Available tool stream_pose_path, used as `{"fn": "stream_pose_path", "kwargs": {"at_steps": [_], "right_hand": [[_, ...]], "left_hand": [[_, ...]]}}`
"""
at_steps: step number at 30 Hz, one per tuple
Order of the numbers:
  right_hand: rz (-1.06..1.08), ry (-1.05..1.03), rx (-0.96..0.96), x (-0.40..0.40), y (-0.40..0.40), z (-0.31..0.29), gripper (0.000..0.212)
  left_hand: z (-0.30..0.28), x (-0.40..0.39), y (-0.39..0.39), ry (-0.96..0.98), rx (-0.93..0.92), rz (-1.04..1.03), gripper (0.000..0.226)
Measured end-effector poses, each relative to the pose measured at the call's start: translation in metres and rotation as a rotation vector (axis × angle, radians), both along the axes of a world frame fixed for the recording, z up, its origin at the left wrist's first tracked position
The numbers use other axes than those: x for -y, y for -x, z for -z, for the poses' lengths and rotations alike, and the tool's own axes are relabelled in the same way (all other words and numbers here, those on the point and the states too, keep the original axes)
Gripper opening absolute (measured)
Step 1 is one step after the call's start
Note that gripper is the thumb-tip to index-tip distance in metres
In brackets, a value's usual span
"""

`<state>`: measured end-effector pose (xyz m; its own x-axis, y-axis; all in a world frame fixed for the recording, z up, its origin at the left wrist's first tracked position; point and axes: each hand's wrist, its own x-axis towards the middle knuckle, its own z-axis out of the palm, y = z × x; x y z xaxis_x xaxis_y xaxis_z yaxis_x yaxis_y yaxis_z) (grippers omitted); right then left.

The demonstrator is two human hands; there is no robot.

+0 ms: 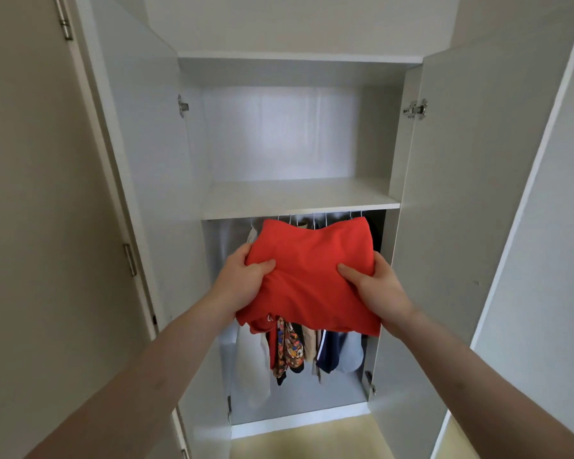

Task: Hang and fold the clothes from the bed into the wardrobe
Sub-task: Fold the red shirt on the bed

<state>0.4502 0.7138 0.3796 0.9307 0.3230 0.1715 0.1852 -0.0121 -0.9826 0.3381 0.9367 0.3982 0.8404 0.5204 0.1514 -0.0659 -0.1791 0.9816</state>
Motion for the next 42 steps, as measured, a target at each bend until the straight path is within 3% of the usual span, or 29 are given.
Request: {"fn": "stream_pose_path", "kwargs": {"at_steps": [6,9,19,25,35,39,42], "right_hand": [[-0.026,-0.018,0.024,-0.037,-0.099,-0.001,0.045],[-0.042,-0.026,0.033,-0.055,-0.155,-0.006,0.042],[-0.141,0.030,0.020,-0.128,-0.327,-0.037,0.051],[-0.186,0.047,-0.017,-0.179,-0.393,-0.047,0.056],[-0.187,0.136,-0.080,-0.264,-0.480,-0.050,0.053],[-0.198,0.162,-0.048,-0.305,-0.509,-0.045,0.047],[-0.163,0.203,0.001,-0.335,-0.529,-0.038,0.056]], "left_hand": [[-0.004,-0.035,-0.093,-0.051,0.013,-0.032,0.033],[-0.009,-0.052,-0.151,-0.059,0.017,-0.043,0.044],[-0.034,-0.126,-0.310,-0.095,-0.073,-0.159,0.040],[-0.054,-0.171,-0.370,-0.036,-0.144,-0.180,0.033],[-0.060,-0.249,-0.460,-0.126,-0.227,-0.142,0.039],[-0.054,-0.290,-0.493,-0.179,-0.266,-0.142,0.041],[-0.045,-0.320,-0.516,-0.201,-0.301,-0.126,0.040]]}}
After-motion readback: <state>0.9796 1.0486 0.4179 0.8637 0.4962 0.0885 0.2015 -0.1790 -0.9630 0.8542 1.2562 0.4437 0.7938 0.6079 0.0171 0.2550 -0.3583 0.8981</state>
